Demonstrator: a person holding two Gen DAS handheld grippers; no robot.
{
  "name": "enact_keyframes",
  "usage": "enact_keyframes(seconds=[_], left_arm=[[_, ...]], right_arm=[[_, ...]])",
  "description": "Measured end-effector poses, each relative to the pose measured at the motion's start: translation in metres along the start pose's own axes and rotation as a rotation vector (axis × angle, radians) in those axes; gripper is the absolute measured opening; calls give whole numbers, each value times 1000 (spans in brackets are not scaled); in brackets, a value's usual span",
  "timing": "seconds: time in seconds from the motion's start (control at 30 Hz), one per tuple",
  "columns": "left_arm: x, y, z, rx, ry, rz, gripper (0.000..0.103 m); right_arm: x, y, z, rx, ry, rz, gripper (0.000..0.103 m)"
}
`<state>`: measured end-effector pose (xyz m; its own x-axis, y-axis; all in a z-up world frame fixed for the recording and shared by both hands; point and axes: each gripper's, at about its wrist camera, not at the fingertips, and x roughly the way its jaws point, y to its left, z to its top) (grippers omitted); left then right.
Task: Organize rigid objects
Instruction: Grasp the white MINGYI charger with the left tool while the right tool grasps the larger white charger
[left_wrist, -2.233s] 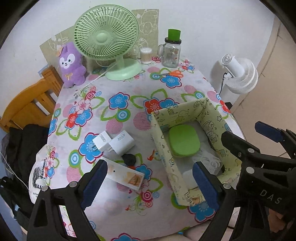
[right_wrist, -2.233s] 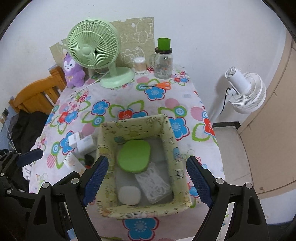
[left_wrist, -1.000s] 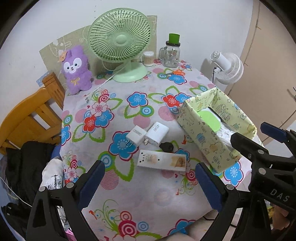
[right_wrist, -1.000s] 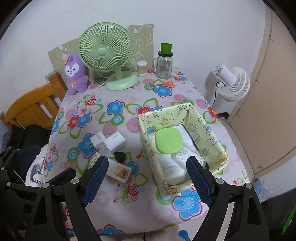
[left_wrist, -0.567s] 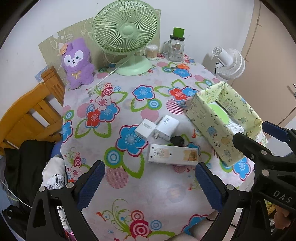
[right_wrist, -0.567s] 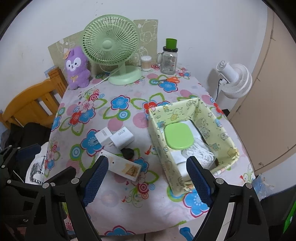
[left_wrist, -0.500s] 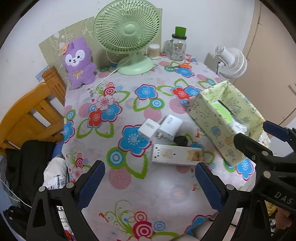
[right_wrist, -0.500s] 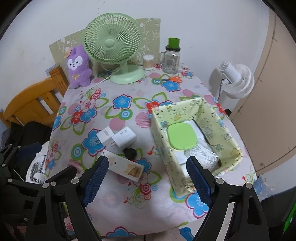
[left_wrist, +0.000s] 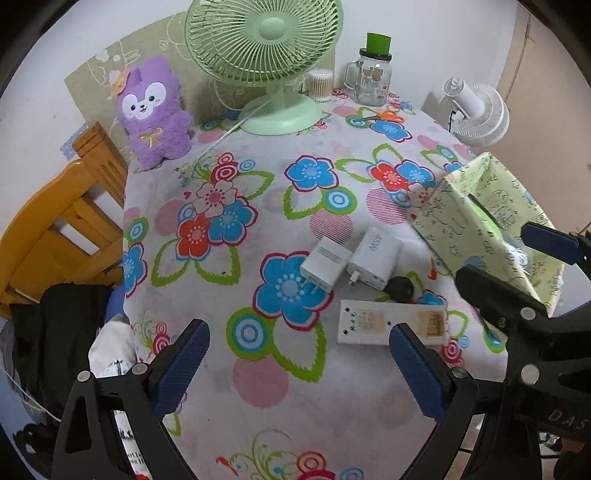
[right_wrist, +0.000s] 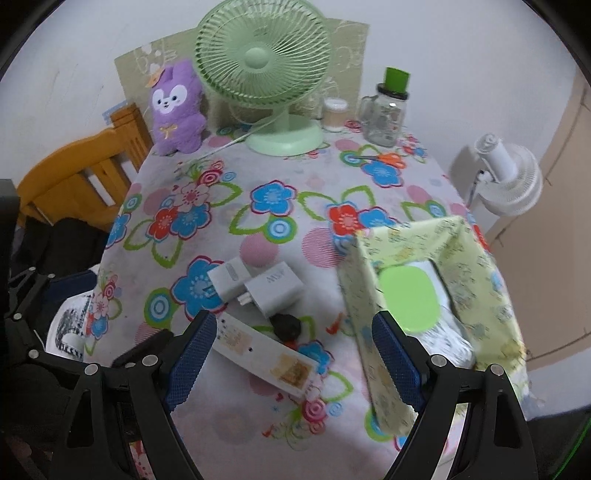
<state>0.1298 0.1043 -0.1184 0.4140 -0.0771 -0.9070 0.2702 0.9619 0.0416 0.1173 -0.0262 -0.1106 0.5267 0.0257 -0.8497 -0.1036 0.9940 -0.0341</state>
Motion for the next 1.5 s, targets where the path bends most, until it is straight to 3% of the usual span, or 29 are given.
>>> enact_keyframes(seconds=[0.1, 0.33, 0.53, 0.83, 1.17, 1.5], left_arm=[[14, 5, 4, 28, 7, 22, 99], [53, 13, 9, 104, 24, -2, 99], [71, 11, 11, 178, 32, -55, 99], [95, 5, 15, 293, 37, -49, 98], [113, 8, 18, 311, 76, -64, 95], [122, 13, 24, 283, 95, -96, 93]], right_arm=[[17, 6, 6, -27, 6, 19, 88], [65, 11, 11, -70, 49, 23, 88], [88, 14, 10, -128, 52, 47, 88], [115, 19, 11, -167, 82, 63, 88], [140, 17, 12, -127, 158, 86, 88], [147, 12, 13, -73, 173, 87, 80]])
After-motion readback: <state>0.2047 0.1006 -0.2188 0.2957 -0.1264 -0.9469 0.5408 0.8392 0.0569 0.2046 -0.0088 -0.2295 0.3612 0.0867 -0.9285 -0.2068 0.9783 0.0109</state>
